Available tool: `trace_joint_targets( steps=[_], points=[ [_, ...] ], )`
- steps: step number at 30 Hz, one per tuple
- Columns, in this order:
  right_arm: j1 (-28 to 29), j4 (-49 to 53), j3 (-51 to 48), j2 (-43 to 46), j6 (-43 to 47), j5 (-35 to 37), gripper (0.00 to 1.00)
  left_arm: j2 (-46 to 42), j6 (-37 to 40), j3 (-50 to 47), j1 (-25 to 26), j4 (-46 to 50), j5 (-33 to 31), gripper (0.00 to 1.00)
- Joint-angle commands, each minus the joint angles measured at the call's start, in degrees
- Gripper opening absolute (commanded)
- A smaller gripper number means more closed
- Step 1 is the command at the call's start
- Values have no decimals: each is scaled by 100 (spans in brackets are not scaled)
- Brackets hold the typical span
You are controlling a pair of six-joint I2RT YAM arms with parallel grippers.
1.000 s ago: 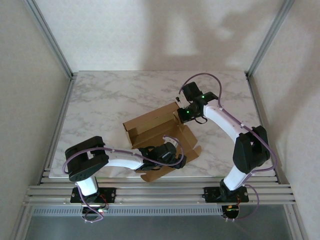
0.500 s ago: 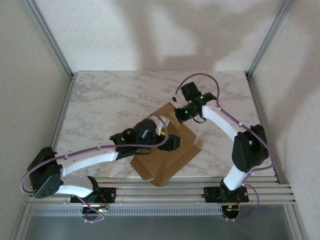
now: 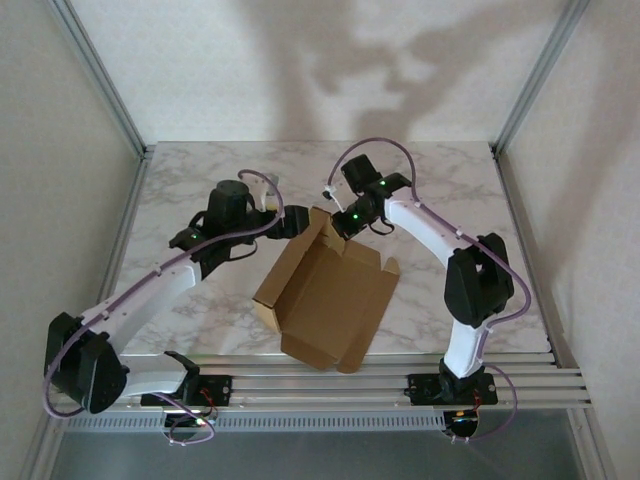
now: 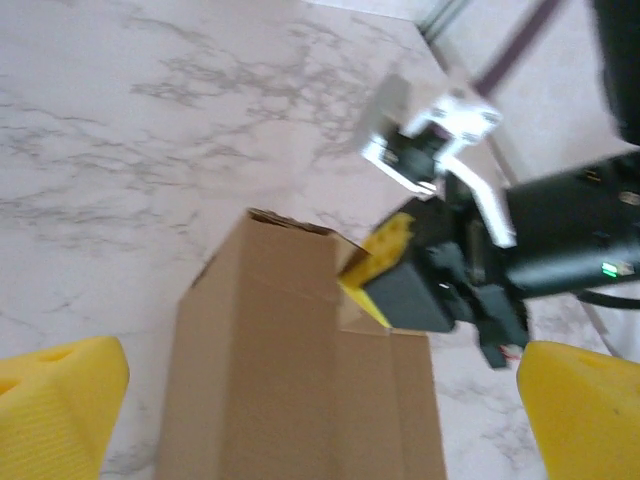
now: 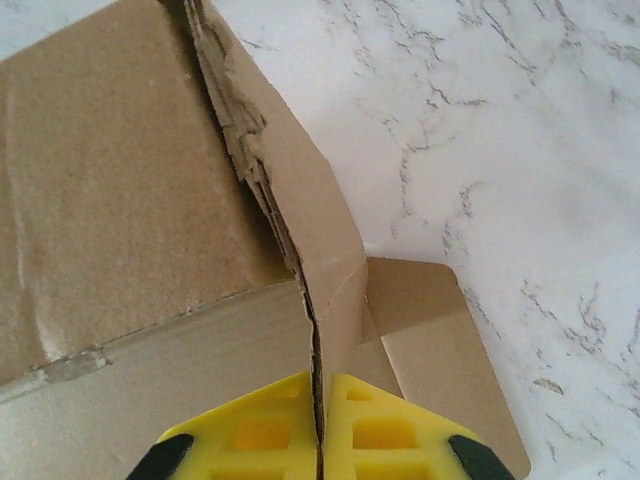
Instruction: Fold the paper box
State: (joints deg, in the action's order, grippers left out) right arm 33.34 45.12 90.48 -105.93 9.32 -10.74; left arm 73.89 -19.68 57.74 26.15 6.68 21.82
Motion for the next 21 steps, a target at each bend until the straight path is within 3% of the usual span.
trace_joint_targets(
  steps=[1,10,21],
  points=[
    [143,392,148,-261,140,-106,6,296,247,-175,-312,-629,527,99],
    [164,514,191,-310,195,33,6,1477,262,1,-418,-1790,956,99],
    [164,508,137,-270,184,20,6,2097,247,133,-417,-2522,1025,99]
  ],
)
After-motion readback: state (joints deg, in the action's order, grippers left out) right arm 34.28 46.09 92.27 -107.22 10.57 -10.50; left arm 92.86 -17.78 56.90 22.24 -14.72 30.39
